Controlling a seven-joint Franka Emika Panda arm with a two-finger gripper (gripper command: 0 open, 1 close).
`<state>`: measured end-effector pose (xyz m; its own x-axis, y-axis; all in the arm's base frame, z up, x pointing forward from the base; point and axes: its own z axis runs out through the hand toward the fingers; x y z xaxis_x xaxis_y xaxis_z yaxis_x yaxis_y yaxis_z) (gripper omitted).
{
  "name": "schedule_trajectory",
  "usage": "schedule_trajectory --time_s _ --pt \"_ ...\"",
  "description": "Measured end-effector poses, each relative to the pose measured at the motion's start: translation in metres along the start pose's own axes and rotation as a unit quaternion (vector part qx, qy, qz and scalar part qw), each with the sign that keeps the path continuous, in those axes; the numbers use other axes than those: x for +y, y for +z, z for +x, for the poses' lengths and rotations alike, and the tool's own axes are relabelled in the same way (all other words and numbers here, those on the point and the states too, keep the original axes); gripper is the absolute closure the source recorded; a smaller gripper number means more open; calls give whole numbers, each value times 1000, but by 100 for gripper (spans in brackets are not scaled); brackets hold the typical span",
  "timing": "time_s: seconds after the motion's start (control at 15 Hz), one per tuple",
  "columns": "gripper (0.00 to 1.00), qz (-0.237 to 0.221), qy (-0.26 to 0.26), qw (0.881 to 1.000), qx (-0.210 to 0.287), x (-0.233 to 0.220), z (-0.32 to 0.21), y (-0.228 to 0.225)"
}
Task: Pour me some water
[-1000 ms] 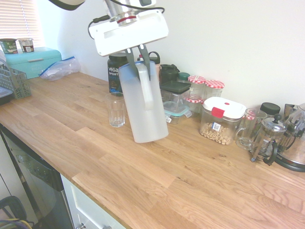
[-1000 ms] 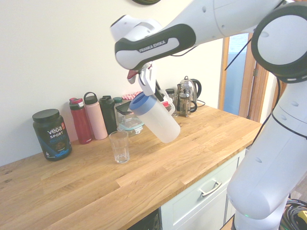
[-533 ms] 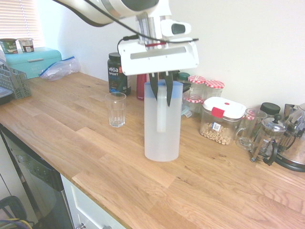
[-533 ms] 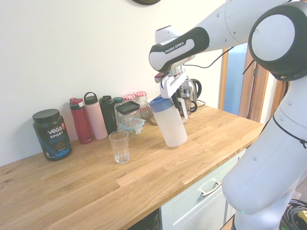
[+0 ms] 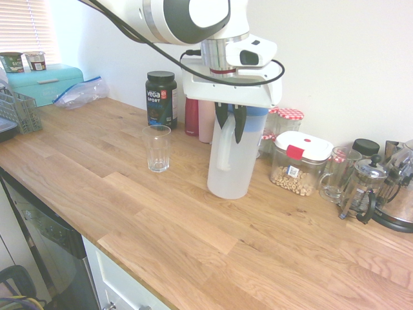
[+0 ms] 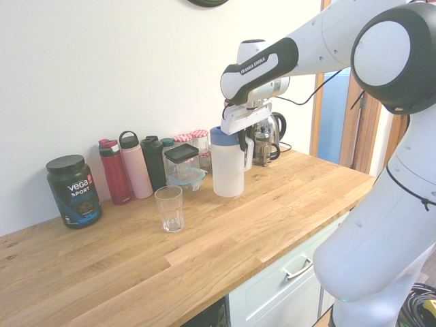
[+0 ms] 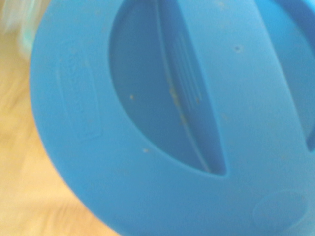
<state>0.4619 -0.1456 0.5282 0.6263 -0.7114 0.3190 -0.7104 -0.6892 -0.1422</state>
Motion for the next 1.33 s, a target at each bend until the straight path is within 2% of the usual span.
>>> schedule_trajectory --time_s 0.13,0.6,0.67,1.33 --pt "100 7 17 1000 20 9 -3 8" --pt "100 -15 17 1000 19 26 -26 12" --pt "0 -19 17 1000 15 26 -28 14" --pt "0 -34 15 999 6 25 -35 18"
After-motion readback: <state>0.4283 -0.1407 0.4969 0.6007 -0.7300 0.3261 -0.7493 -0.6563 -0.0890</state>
